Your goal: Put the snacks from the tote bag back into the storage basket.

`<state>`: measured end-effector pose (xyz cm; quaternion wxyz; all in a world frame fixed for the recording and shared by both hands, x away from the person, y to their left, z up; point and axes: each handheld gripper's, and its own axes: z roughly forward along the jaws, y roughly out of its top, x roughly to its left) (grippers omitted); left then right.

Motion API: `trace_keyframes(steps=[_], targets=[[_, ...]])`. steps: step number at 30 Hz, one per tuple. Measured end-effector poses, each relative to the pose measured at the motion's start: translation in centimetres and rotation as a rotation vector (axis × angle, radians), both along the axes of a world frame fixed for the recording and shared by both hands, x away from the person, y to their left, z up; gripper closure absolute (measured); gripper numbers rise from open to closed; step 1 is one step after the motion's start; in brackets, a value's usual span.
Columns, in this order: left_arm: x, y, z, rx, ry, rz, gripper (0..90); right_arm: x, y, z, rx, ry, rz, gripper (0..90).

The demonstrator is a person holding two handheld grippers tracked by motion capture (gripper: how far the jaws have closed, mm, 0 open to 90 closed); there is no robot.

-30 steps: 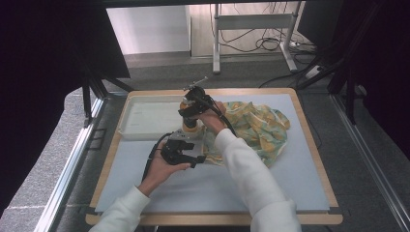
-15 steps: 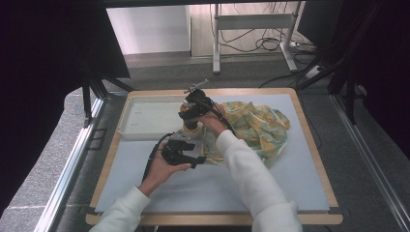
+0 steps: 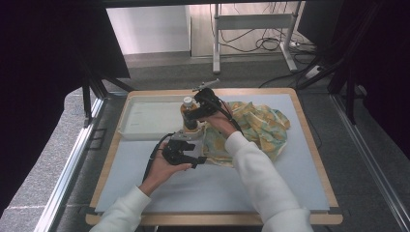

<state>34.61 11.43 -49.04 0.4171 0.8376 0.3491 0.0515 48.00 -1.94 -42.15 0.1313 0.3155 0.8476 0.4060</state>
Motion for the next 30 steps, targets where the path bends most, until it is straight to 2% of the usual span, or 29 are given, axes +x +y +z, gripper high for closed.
trace_keyframes(steps=[5,12,19,22,30], targets=[[-0.1,0.2,0.2,-0.005,-0.001,0.005,26.0,-0.7,-1.2,0.3,0.023,-0.009,0.011,20.3],[-0.2,0.6,0.1,-0.004,-0.007,0.021,26.0,-2.0,-3.2,0.8,0.017,-0.030,0.022,21.4],[-0.4,1.0,-0.1,0.002,-0.004,0.033,26.1,-3.6,-6.8,0.9,0.031,-0.033,0.013,22.6],[-0.5,1.0,-0.2,0.005,-0.002,0.035,26.1,-4.4,-8.4,0.6,0.040,-0.042,-0.008,23.8],[-0.4,0.8,-0.5,0.016,0.004,0.041,26.0,-7.1,-13.0,-0.5,0.061,-0.031,-0.029,23.8]])
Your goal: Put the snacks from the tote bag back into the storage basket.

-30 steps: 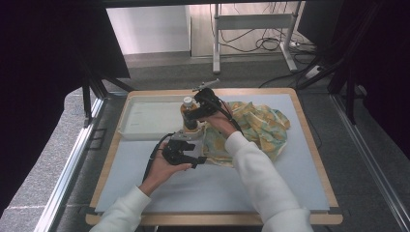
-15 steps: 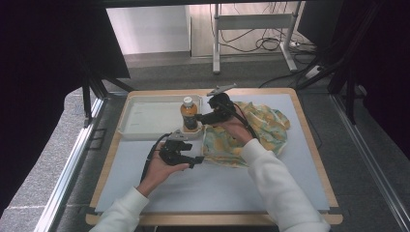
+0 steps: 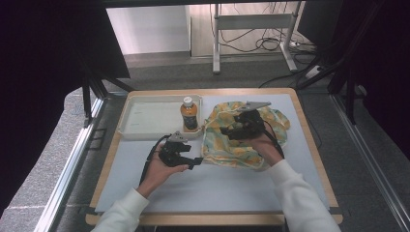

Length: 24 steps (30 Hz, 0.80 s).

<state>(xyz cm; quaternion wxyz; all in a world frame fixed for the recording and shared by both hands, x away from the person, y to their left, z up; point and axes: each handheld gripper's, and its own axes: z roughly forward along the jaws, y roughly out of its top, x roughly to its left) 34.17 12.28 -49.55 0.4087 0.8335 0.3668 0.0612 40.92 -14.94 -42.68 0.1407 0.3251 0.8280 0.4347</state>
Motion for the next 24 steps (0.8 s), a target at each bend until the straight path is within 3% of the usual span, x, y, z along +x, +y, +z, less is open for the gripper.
trace_keyframes(steps=[7,14,20,24], targets=[[0.0,0.0,-0.1,0.004,0.002,0.001,26.0,-2.6,-4.2,-1.6,0.003,0.007,-0.027,23.8],[0.0,-0.1,-0.1,0.005,0.002,0.000,25.9,-4.5,-7.8,-3.6,-0.007,0.045,-0.069,23.8],[0.0,-0.1,-0.1,0.007,0.001,-0.001,25.9,-5.9,-9.6,-4.5,-0.013,0.063,-0.084,23.8],[0.0,-0.1,-0.1,0.008,0.002,-0.003,25.9,-6.4,-9.9,-5.2,-0.019,0.069,-0.089,23.9]])
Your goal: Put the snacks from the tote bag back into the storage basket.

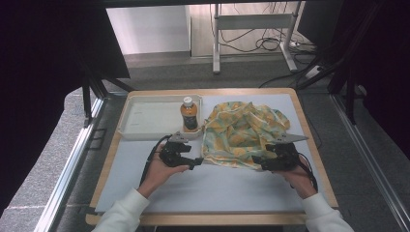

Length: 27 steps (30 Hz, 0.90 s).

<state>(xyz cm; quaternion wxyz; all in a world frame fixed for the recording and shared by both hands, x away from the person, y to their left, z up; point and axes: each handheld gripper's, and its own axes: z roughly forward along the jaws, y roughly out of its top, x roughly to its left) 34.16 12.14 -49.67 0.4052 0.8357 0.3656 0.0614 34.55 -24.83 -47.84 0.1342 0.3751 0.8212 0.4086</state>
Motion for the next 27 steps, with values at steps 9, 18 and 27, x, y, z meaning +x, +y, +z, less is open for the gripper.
trace_keyframes(steps=[9,18,27], targets=[[0.07,0.10,-0.02,0.001,0.001,0.000,25.9,-0.08,0.09,-0.44,-0.008,0.002,0.009,23.8],[0.14,0.04,-0.12,0.004,0.003,-0.001,25.9,-0.21,-0.25,-0.17,0.002,-0.012,0.001,23.9],[0.37,0.13,-0.17,0.003,0.004,0.000,25.9,-0.31,-0.64,-0.21,0.005,-0.008,-0.011,23.2]])
